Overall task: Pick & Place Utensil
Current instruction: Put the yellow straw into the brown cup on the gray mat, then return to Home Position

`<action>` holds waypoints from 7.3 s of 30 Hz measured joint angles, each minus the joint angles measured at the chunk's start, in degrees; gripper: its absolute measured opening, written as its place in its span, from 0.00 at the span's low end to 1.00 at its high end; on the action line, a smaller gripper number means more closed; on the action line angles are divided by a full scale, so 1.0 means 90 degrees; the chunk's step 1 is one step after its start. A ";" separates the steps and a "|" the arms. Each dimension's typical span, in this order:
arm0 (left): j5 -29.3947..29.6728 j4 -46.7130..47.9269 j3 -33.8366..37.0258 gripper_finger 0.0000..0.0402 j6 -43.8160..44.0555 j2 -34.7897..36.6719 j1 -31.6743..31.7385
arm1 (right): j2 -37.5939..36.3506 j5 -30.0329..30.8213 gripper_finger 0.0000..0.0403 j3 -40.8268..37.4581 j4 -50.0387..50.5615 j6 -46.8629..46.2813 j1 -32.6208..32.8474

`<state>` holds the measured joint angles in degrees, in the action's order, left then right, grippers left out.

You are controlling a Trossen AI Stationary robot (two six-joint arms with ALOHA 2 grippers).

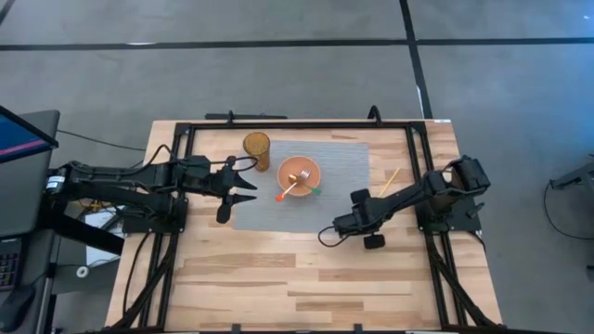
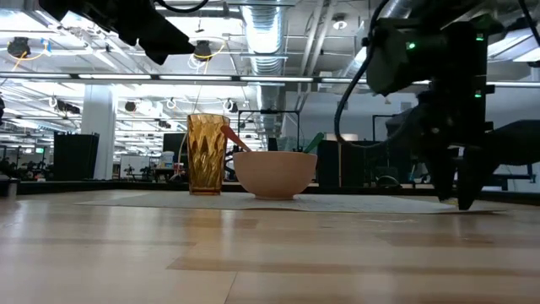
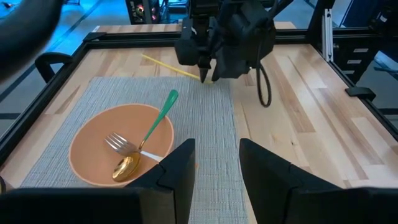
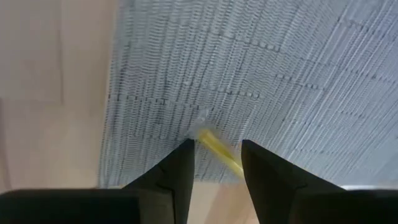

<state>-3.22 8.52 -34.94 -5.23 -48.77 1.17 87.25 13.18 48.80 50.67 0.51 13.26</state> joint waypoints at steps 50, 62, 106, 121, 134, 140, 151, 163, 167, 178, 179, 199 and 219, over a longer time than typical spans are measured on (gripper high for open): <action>0.0122 -0.0238 -0.0001 0.32 -0.0049 0.0419 0.0000 | 0.0286 0.0657 0.00 0.4603 -0.0789 0.0228 -0.0105; 0.0594 -0.0105 -0.0007 0.32 -0.0051 0.1837 0.0000 | 0.0138 0.0835 0.00 0.5416 -0.3124 0.1213 -0.0813; 0.0595 -0.0047 0.0017 0.32 -0.0051 0.1734 -0.0002 | 0.0855 -0.1770 0.00 0.5270 -0.5292 0.0286 -0.3275; 0.0595 -0.0052 0.0019 0.32 0.0022 0.1736 -0.0002 | 0.1615 -0.1792 0.10 0.5263 -0.5076 0.0333 -0.3329; 0.0595 -0.0060 0.0019 0.32 0.0141 0.1817 -0.0002 | 0.1393 -0.1747 0.24 0.5385 -0.4719 0.0995 -0.3258; 0.0717 -0.0077 0.0019 0.32 0.0139 0.2434 -0.0002 | 0.0319 -0.1741 0.24 0.5703 -0.3095 0.1265 -0.3039; 0.1213 0.0601 0.0019 0.32 -0.0005 0.4000 0.0000 | -0.2176 -0.1005 0.24 0.4551 -0.1501 0.1989 -0.2595; 0.0998 -0.0145 0.1395 0.32 0.0010 0.5412 0.0002 | -0.5733 -0.1154 0.24 -0.0478 -0.4177 0.1563 -0.3038; 0.1011 -0.0262 0.1453 0.32 -0.0007 0.5292 -0.0002 | -0.6904 -0.1573 0.24 -0.1355 -0.4554 0.1275 -0.3019; 0.1018 -0.1534 0.2377 0.32 0.0052 0.5347 -0.0002 | -0.9658 -0.1999 0.24 -0.2729 -0.4467 0.0306 -0.3013; 0.1014 -0.1714 0.2474 0.32 0.0113 0.5352 -0.0002 | -0.9679 -0.1989 0.24 -0.2844 -0.4551 0.0271 -0.3016; 0.1091 -0.3082 0.3634 0.32 0.0120 0.5374 0.0007 | -0.9327 -0.1124 0.24 -0.4418 -0.6551 -0.0387 -0.3025; 0.1120 -0.3241 0.3849 0.32 0.0767 0.5360 0.0002 | -0.9324 -0.0288 0.24 -0.5374 -0.7065 -0.0682 -0.2964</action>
<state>6.85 -20.64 -0.30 1.67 -0.54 1.19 3.33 10.59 0.43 -12.92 -5.63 -13.41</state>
